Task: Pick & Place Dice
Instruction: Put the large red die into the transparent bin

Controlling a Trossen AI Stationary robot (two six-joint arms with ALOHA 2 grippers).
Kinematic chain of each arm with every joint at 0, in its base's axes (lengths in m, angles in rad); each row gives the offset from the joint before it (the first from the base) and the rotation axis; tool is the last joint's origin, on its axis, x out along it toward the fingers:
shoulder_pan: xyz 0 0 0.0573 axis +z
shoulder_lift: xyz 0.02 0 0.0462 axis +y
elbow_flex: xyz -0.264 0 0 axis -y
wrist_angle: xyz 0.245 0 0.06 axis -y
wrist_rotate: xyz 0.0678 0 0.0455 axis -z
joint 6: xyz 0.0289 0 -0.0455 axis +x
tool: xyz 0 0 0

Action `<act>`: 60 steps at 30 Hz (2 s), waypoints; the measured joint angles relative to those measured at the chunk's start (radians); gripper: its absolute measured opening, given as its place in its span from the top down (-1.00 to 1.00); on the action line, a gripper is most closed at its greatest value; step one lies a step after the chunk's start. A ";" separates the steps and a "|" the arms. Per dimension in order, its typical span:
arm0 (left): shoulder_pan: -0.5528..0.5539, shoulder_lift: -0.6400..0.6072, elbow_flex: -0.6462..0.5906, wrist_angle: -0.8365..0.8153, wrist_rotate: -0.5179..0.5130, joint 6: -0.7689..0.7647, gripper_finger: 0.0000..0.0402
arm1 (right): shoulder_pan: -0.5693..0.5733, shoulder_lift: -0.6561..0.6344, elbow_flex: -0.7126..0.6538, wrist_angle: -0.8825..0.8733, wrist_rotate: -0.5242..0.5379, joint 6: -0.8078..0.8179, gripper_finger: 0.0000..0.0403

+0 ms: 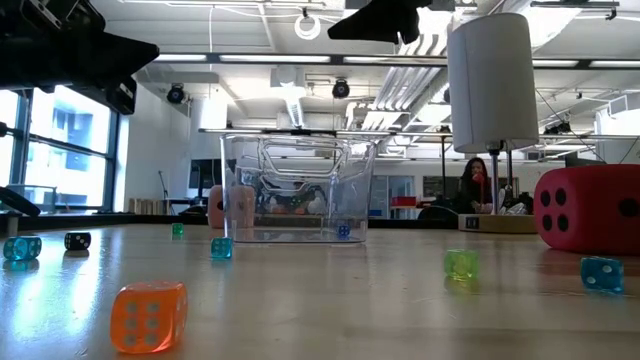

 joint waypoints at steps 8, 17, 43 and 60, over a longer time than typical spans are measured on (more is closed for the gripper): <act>0.000 0.000 0.000 0.008 0.042 0.001 1.00 | 0.029 0.000 0.000 -0.001 0.120 0.013 -0.98; 0.000 0.000 0.000 -0.029 0.049 -0.038 1.00 | 0.043 -0.023 0.000 -0.027 0.135 -0.100 -0.98; 0.000 0.000 0.000 -0.032 0.045 -0.022 1.00 | 0.184 -0.018 0.397 -1.635 -0.222 1.245 -0.98; 0.000 0.000 0.000 -0.084 0.046 -0.055 1.00 | 0.088 -0.017 0.381 -1.689 -0.330 1.345 -0.98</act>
